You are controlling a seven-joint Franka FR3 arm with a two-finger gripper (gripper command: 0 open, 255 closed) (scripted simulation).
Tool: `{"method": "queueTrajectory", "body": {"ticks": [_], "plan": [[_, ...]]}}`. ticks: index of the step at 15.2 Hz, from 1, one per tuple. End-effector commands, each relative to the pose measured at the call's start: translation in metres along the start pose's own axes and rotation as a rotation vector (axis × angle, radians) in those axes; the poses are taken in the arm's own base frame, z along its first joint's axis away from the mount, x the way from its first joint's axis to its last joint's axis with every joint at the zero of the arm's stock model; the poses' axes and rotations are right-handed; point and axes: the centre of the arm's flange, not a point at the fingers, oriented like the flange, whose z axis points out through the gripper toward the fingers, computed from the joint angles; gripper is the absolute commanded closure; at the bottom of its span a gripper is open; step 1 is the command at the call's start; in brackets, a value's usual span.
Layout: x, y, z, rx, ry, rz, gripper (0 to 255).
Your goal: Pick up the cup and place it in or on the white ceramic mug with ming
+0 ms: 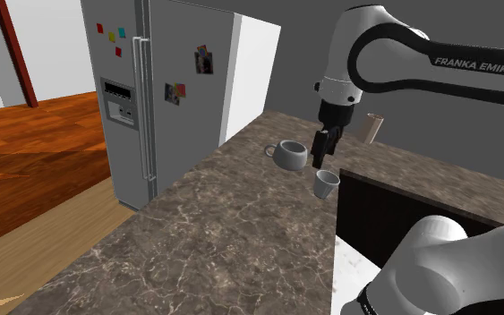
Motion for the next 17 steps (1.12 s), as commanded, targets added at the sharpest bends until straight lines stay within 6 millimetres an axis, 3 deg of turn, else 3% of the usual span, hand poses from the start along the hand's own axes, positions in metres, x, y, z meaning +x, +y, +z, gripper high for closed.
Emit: {"method": "queueTrajectory", "body": {"ticks": [1, 17], "plan": [[0.0, 0.0, 0.0, 0.0, 0.0, 0.0, 0], [-0.009, 0.129, 0.151, -0.13, 0.166, 0.027, 0]]}}
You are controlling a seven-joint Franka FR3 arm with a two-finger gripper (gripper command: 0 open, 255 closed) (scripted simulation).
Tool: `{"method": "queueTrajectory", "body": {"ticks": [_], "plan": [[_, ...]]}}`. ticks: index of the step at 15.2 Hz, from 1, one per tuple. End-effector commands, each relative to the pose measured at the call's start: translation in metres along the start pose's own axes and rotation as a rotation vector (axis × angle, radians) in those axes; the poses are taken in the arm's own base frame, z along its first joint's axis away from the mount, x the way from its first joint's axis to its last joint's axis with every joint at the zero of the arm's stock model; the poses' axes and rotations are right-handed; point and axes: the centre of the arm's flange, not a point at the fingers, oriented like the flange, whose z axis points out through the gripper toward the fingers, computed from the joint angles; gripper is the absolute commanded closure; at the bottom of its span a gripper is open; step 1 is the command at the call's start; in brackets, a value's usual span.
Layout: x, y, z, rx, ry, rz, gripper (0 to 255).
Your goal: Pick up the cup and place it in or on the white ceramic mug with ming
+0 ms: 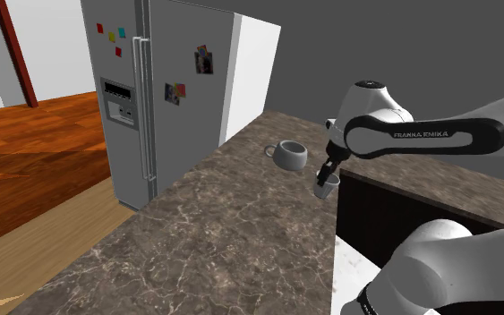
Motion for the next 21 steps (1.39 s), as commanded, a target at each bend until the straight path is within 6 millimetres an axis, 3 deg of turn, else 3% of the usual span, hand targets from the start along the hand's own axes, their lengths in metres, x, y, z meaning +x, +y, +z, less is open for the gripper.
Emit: {"method": "queueTrajectory", "body": {"ticks": [1, 5, 13, 21], "plan": [[0.0, 0.014, 0.017, -0.019, 0.025, 0.002, 0], [-0.003, 0.045, 0.056, -0.051, 0.067, 0.009, 0], [0.0, 0.049, 0.098, -0.053, 0.069, 0.009, 0], [0.0, 0.049, 0.098, -0.053, 0.069, 0.009, 0]]}}
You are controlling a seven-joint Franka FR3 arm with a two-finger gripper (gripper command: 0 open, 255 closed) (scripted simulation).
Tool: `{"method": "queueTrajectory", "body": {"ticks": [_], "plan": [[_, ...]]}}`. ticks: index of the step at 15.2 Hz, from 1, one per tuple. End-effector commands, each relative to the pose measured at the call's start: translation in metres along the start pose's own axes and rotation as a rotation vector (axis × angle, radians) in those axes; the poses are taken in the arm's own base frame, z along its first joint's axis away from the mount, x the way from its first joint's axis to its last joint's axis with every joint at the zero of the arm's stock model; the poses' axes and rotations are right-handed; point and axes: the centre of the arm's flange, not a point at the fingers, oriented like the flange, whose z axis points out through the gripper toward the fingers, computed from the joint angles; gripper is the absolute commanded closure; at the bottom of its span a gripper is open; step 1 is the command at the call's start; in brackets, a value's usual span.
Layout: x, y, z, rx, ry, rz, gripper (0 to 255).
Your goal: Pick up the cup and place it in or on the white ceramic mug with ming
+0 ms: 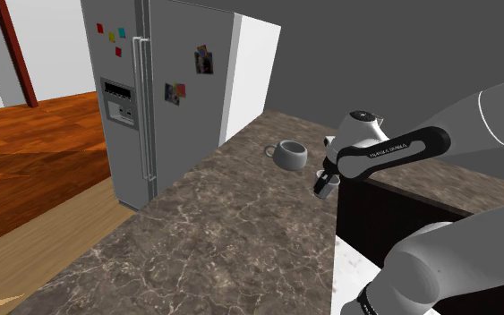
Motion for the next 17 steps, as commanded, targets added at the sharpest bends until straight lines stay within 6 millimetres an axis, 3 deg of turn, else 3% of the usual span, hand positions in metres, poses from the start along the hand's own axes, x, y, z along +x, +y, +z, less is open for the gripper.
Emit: {"method": "queueTrajectory", "body": {"ticks": [1, 10, 17], "plan": [[0.0, 0.0, 0.0, 0.0, 0.0, 0.0, 255], [0.0, 0.0, 0.0, 0.0, 0.0, 0.0, 255], [0.004, 0.009, -0.036, 0.0, 0.0, 0.0, 255]]}}
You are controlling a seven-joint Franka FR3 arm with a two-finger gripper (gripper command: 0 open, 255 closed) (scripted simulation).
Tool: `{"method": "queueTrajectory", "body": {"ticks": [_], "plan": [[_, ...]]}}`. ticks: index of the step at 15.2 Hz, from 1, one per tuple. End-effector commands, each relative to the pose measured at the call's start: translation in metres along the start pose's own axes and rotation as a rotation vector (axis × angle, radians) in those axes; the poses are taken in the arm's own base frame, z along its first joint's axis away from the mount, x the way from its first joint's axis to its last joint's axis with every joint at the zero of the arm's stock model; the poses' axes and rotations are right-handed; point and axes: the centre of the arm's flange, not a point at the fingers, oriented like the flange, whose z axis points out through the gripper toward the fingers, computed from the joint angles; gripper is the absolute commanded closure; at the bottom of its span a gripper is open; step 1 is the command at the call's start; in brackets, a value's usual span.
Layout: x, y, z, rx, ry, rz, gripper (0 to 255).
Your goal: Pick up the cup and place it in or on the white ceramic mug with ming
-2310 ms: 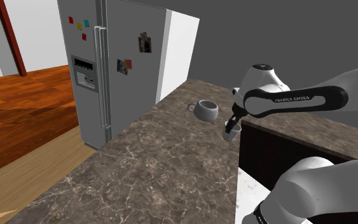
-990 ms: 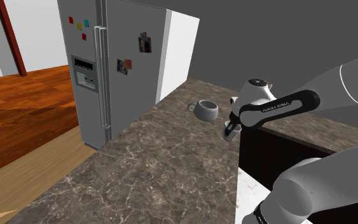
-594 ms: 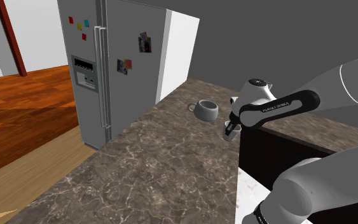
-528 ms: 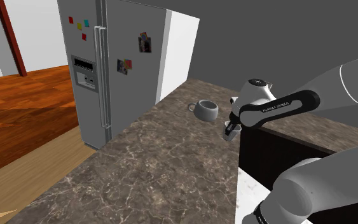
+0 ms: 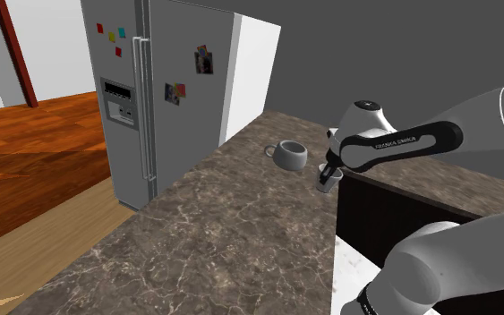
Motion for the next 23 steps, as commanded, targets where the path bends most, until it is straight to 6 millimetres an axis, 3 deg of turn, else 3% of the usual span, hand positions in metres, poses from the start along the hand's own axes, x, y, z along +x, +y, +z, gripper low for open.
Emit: {"method": "queueTrajectory", "body": {"ticks": [1, 23], "plan": [[0.001, 0.002, -0.01, 0.0, 0.0, 0.0, 255], [0.015, 0.031, -0.122, 0.0, 0.0, 0.0, 255]]}}
